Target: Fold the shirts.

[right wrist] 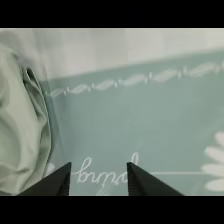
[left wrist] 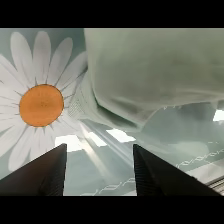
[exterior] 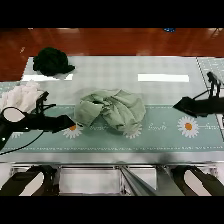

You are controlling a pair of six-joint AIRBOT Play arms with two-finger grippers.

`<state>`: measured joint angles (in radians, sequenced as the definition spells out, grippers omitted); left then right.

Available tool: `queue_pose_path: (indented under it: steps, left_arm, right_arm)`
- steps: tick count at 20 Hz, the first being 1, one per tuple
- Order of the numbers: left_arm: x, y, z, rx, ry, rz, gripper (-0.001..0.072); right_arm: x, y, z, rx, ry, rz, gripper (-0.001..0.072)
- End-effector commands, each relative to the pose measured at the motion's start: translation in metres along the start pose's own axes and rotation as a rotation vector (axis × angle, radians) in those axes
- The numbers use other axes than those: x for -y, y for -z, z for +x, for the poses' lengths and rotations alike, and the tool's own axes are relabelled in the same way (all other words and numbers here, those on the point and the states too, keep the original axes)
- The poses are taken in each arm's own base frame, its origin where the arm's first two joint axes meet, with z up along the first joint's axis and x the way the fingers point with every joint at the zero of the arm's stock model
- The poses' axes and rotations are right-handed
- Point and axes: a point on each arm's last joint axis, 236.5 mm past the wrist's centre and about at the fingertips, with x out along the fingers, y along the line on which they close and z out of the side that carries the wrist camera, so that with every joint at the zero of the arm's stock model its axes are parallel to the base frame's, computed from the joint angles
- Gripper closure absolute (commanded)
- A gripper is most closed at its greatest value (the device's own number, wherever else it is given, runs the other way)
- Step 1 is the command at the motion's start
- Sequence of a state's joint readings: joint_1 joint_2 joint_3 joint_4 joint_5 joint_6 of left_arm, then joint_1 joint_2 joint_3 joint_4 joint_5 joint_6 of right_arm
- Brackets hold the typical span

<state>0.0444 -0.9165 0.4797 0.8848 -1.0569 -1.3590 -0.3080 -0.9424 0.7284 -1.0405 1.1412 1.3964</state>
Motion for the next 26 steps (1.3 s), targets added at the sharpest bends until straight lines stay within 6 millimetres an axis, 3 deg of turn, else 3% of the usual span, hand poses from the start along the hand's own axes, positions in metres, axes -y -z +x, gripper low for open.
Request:
queue_pose_path:
  steps: [1,4,6,10,11,12,13,17,26]
  left_arm:
    - [0.011,-0.015,0.019,0.103,0.101,-0.053,0.02]
    - [0.029,-0.039,0.036,0.174,0.183,-0.097,0.02]
    - [0.024,-0.04,0.058,0.143,0.15,-0.104,0.02]
    - [0.024,-0.048,0.077,0.065,0.152,-0.129,0.0202]
    - [0.03,-0.048,0.078,0.035,0.171,-0.122,0.0287]
    - [0.039,-0.047,0.077,0.007,0.196,-0.092,0.0569]
    - [0.046,-0.048,0.075,-0.006,0.216,-0.046,0.0693]
    - [0.061,-0.06,0.064,0.002,0.253,0.003,0.0691]
    - [0.064,-0.056,0.063,-0.016,0.265,0.009,0.0692]
  right_arm:
    - [0.003,0.036,0.02,0.012,-0.138,0.102,0.0303]
    - [0.003,0.056,0.03,-0.038,-0.16,0.123,0.0303]
    - [0.002,0.066,0.033,-0.069,-0.167,0.139,0.0304]
    - [0.003,0.081,0.038,-0.112,-0.175,0.188,0.0307]
    - [0.001,0.082,0.039,-0.117,-0.182,0.194,0.0307]
    - [-0.002,0.084,0.041,-0.124,-0.184,0.179,0.0307]
    - [-0.008,0.086,0.044,-0.131,-0.185,0.161,0.0307]
    - [-0.031,0.099,0.078,-0.191,-0.167,0.132,0.0307]
    - [-0.102,0.11,0.136,-0.353,-0.238,0.076,0.0308]
